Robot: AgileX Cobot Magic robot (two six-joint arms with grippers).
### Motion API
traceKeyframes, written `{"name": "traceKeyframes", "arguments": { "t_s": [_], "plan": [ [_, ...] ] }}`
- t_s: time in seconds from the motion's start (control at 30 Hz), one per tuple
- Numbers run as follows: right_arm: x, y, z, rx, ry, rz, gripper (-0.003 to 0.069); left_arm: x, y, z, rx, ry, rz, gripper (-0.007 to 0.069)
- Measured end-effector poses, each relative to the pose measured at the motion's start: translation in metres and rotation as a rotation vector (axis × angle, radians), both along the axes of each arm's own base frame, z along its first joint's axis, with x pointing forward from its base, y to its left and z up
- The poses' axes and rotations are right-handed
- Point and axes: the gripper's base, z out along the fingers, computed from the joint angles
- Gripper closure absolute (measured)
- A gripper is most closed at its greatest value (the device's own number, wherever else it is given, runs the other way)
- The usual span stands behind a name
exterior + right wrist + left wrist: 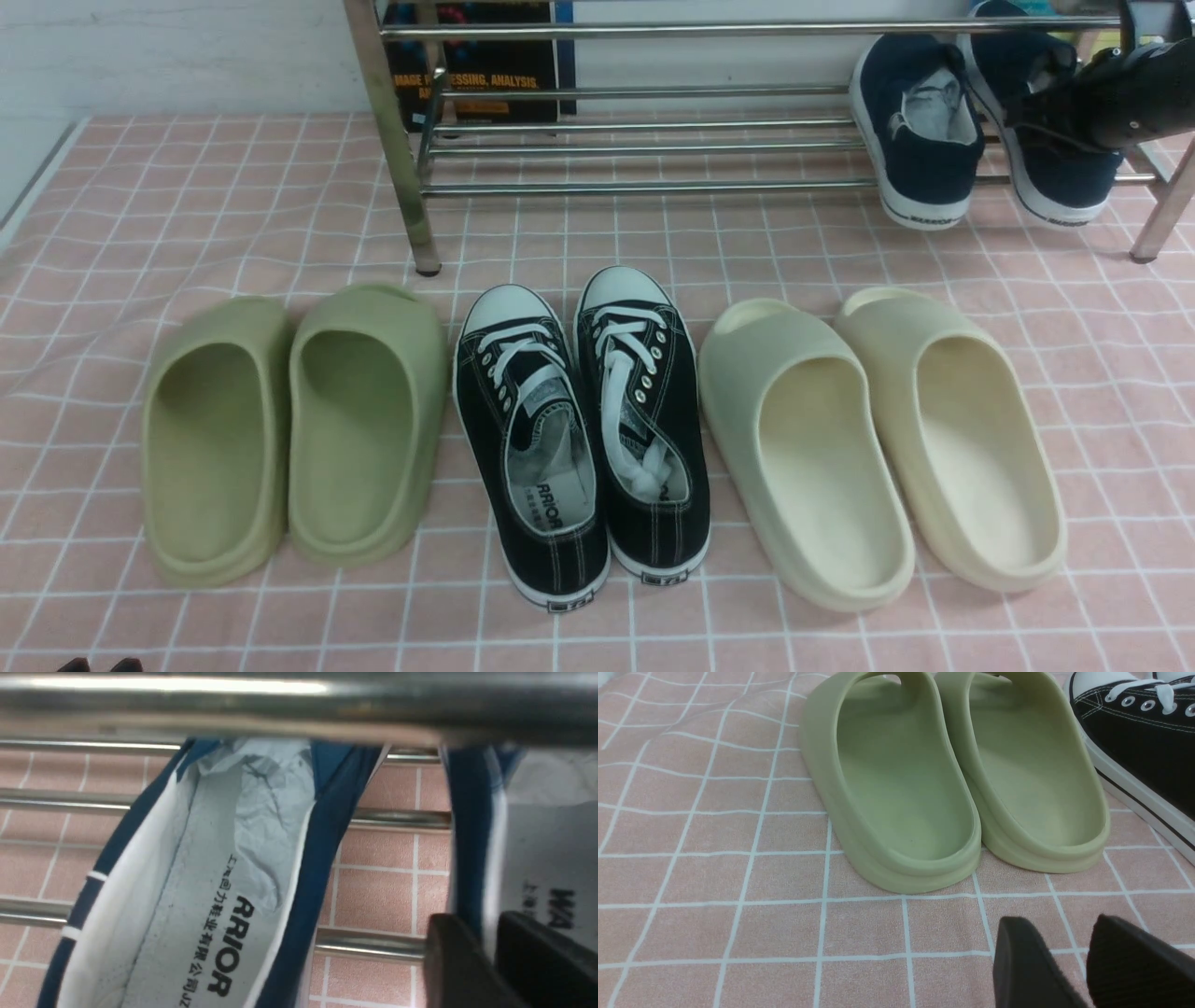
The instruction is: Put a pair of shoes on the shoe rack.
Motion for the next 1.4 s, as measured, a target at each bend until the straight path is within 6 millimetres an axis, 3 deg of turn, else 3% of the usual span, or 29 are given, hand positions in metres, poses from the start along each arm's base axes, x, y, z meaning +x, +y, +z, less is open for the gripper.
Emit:
{"name": "traceKeyframes", "arguments": {
  "t_s": [0.07, 0.13, 0.17, 0.23, 0.3, 0.47, 0.5, 0.53, 0.6, 0.63, 0.73, 0.8, 0.87, 0.9, 1.07, 1.1, 1.2, 1.27, 1.4],
  "plan": [
    [-0.001, 0.000, 0.003, -0.001, -0.006, 0.000, 0.0437, 0.000, 0.000, 0.000, 0.000, 0.000, 0.000, 0.0384],
    [-0.004, 0.001, 0.015, -0.002, -0.025, 0.003, 0.0331, 0.000, 0.000, 0.000, 0.001, 0.000, 0.000, 0.0384],
    [-0.005, 0.001, 0.016, -0.002, -0.024, 0.004, 0.0325, 0.000, 0.000, 0.000, 0.001, 0.000, 0.000, 0.0384],
    [-0.012, 0.003, 0.033, -0.003, -0.045, 0.014, 0.0277, 0.000, 0.000, 0.000, 0.001, 0.000, 0.000, 0.0384],
    [-0.020, 0.005, 0.051, -0.001, -0.057, 0.030, 0.0274, 0.000, 0.000, 0.000, 0.001, 0.000, 0.000, 0.0384],
    [-0.056, 0.016, 0.103, 0.012, -0.045, 0.113, 0.0403, 0.000, 0.000, 0.000, 0.001, 0.000, 0.000, 0.0384],
    [-0.074, 0.020, 0.126, 0.011, -0.054, 0.145, 0.0469, 0.000, 0.000, 0.000, 0.001, 0.000, 0.000, 0.0384],
    [-0.077, 0.021, 0.129, 0.009, -0.057, 0.151, 0.0480, 0.000, 0.000, 0.000, 0.001, 0.000, 0.000, 0.0384],
    [-0.107, 0.026, 0.163, -0.029, -0.095, 0.207, 0.0582, 0.000, 0.000, 0.000, 0.001, 0.000, 0.000, 0.0384],
    [-0.135, 0.030, 0.195, -0.074, -0.160, 0.231, 0.0643, 0.000, 0.000, 0.000, 0.001, 0.000, 0.000, 0.0384],
    [-0.186, 0.033, 0.236, -0.163, -0.272, 0.219, 0.0675, 0.000, 0.000, 0.000, 0.001, 0.000, 0.000, 0.0384],
    [-0.221, 0.033, 0.252, -0.200, -0.360, 0.170, 0.0675, 0.000, 0.000, 0.000, 0.001, 0.000, 0.000, 0.0384],
    [-0.232, 0.032, 0.249, -0.203, -0.398, 0.133, 0.0675, 0.000, 0.000, 0.000, 0.001, 0.000, 0.000, 0.0384],
    [-0.252, 0.031, 0.240, -0.201, -0.462, 0.076, 0.0674, 0.000, 0.000, 0.000, 0.001, 0.000, 0.000, 0.0384],
    [-0.290, 0.022, 0.201, -0.151, -0.663, -0.124, 0.0673, 0.000, 0.000, 0.000, 0.001, 0.000, 0.000, 0.0384],
    [-0.305, 0.018, 0.176, -0.122, -0.695, -0.195, 0.0673, 0.000, 0.000, 0.000, 0.001, 0.000, 0.000, 0.0384],
    [-0.325, 0.016, 0.125, -0.103, -0.646, -0.255, 0.0673, 0.000, 0.000, 0.000, 0.001, 0.000, 0.000, 0.0384],
    [-0.332, 0.018, 0.080, -0.091, -0.514, -0.238, 0.0673, 0.000, 0.000, 0.000, 0.001, 0.000, 0.000, 0.0384],
    [-0.341, 0.026, 0.022, -0.058, -0.258, -0.162, 0.0673, 0.000, 0.000, 0.000, 0.001, 0.000, 0.000, 0.0384]
  ]
}}
